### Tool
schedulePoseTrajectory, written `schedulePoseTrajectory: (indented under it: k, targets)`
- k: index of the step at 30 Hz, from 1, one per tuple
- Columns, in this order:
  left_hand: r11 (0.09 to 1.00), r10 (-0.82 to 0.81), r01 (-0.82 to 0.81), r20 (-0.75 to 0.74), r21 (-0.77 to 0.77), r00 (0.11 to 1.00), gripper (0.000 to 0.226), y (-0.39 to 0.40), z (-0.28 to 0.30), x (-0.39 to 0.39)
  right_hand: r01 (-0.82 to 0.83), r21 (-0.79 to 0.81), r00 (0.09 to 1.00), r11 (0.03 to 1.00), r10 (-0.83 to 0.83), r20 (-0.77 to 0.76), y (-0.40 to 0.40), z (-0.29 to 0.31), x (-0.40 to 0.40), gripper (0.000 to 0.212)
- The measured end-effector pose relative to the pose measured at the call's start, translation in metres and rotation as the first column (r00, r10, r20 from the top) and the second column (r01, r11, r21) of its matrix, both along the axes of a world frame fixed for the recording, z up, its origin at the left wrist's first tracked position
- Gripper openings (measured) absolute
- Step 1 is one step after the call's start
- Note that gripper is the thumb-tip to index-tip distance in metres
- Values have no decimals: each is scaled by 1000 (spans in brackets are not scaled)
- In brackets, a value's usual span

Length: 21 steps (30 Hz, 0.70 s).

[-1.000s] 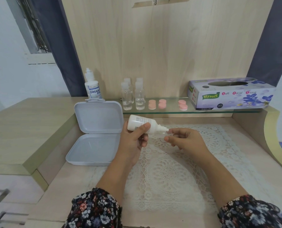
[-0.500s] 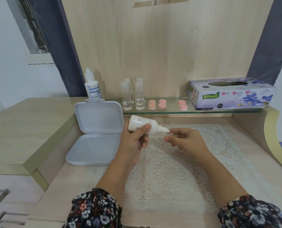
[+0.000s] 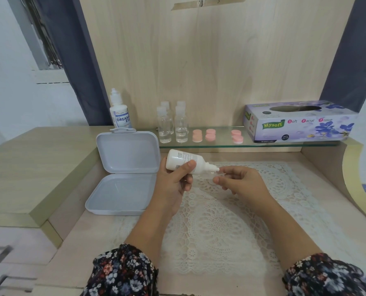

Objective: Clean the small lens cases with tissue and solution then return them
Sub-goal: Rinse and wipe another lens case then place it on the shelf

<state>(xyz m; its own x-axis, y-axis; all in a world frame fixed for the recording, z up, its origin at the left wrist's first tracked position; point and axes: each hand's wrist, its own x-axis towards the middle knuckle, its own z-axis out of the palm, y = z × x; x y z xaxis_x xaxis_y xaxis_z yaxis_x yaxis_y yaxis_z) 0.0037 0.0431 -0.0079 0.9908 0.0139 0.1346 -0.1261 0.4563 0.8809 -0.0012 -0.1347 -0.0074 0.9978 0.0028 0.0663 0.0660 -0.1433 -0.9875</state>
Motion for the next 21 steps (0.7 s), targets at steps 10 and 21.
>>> schedulePoseTrajectory:
  k: [10,21]
  targets:
    - [1000,3,-3,3,7,1000,52,0,-1,0,6,-1,1000,1000,-6,9,0,-1,0,20]
    - [1000,1,-1,9,2,1000,51,0,-1,0,5,-7,1000,1000,-5,-5,0,0,0,22]
